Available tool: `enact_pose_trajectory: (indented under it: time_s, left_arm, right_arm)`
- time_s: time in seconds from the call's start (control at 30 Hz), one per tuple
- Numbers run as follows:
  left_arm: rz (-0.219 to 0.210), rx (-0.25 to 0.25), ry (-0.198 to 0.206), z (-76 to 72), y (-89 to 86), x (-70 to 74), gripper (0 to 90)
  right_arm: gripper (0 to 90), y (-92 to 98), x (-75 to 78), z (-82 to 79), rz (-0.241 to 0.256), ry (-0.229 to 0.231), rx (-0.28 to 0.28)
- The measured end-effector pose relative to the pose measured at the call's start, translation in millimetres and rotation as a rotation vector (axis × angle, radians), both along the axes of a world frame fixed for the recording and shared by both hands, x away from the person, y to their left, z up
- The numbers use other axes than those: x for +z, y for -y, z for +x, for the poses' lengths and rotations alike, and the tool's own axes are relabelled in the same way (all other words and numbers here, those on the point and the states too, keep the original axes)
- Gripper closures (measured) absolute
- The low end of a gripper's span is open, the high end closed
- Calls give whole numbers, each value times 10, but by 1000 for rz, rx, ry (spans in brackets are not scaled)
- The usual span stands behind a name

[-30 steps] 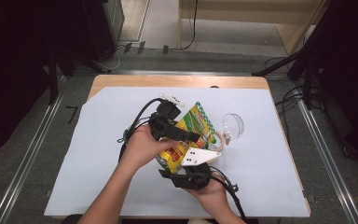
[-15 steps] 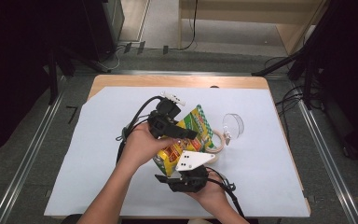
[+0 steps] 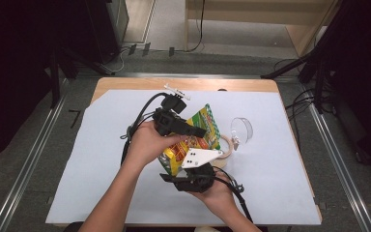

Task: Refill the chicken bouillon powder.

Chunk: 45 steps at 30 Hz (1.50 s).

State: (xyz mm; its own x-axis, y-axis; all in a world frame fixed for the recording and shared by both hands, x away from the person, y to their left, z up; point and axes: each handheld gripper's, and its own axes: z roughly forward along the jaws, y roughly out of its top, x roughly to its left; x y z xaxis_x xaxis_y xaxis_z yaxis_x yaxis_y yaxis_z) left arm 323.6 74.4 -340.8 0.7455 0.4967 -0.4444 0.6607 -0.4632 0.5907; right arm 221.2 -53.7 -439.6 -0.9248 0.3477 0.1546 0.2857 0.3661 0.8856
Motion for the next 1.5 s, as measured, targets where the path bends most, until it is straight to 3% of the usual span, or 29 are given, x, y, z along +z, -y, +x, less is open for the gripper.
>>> enact_pose_trajectory:
  time_s: [0.1,0.43,0.57,0.7,0.87,1.1,1.2,1.3,1.5]
  left_arm:
    - [-3,0,-10,15,-5,-37,665]
    - [-38,19,-9,-6,-13,-56,610]
    - [-19,27,9,-43,-37,-26,594]
    - [7,40,26,-74,-46,-16,584]
    - [26,44,48,-91,-28,-6,663]
    - [24,54,78,-114,-27,31,692]
    - [39,58,87,-123,-17,34,698]
    - [42,61,94,-135,-5,42,699]
    - [52,60,119,-158,20,60,688]
  right_arm:
    - [642,-6,-16,-4,-1,-20,5]
    - [647,27,-76,12,14,-18,-7]
    - [646,37,-69,14,14,-15,-16]
    - [644,50,-65,30,29,-41,-25]
    - [643,37,-62,12,26,-31,-29]
    - [623,22,-32,3,37,-34,-16]
    - [625,-10,-41,-20,20,-13,0]
    - [650,-22,-49,-27,7,11,-10]
    - [657,-17,-45,-16,16,4,-21]
